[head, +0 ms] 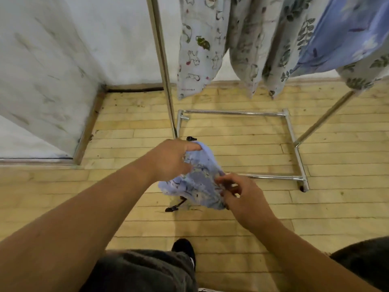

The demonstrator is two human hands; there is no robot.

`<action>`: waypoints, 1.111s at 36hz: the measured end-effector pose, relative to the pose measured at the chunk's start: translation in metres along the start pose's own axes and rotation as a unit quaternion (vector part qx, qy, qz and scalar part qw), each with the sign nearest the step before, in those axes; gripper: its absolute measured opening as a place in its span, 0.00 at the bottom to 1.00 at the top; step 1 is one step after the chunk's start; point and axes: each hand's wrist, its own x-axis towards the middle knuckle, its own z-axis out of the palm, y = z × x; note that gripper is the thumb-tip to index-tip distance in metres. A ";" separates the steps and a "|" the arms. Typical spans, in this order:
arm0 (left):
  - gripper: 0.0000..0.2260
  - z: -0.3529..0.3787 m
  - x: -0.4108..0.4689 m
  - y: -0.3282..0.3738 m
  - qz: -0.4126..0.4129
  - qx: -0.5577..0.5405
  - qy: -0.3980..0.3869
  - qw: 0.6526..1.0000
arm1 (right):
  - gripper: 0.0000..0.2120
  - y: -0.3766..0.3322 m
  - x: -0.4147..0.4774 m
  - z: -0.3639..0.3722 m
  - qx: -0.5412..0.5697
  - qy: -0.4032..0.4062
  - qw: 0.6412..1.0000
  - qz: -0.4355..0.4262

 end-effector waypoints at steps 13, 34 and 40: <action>0.21 0.073 0.045 -0.151 -0.120 -0.143 0.117 0.975 | 0.19 0.037 0.106 0.110 0.036 -0.128 0.988 0.076; 0.28 0.179 0.067 -0.234 -0.197 -0.350 0.187 0.897 | 0.31 0.155 0.200 0.210 -0.037 -0.158 0.918 0.363; 0.31 0.180 0.060 -0.227 -0.189 -0.408 0.170 0.877 | 0.23 0.159 0.211 0.230 0.081 -0.208 0.885 0.409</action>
